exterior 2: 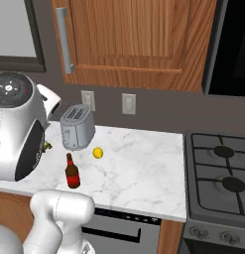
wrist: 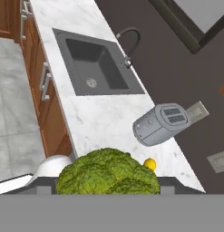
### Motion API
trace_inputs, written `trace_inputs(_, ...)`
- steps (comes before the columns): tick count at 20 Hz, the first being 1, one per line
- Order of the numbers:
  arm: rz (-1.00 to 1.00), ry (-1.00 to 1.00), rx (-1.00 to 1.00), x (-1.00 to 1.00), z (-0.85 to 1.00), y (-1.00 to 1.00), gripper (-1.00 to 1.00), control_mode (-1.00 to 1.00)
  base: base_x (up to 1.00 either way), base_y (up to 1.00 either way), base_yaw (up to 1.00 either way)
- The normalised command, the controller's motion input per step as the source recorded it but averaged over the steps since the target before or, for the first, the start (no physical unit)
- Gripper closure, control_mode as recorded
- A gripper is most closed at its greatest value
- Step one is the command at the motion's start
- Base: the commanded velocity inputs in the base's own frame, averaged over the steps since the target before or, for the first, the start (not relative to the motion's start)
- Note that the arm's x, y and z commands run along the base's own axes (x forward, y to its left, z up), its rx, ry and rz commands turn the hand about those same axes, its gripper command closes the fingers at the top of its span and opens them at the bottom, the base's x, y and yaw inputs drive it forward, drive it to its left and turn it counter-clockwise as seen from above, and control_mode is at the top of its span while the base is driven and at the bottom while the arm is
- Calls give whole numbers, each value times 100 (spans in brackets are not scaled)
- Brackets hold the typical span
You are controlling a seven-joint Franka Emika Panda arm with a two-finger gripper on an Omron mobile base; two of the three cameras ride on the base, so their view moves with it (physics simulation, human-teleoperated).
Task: Place the beer on the top shelf of the fridge to keep it out of children's reach, and place the broccoli and lemon on lower shelves for easy access.
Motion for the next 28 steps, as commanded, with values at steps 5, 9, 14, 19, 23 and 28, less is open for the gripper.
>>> trace_inputs(5, -5, 1, -6, 0, 0, 7, 100, 100, -2, 0, 0)
trace_inputs(9, 0, 0, 0, 0, 0, 0, 100, 100, -51, -3, -7)
trace_inputs(14, 0, 0, 0, 0, 0, 0, 100, 100, -100, -21, -20)
trace_inputs(19, 0, 0, 0, 0, 0, 0, 100, 100, -100, -4, -26)
trace_inputs(23, 0, 0, 0, 0, 0, 0, 100, 100, -100, 6, -15)
trace_inputs(28, 0, 0, 0, 0, 0, 0, 100, 100, -87, -2, -23)
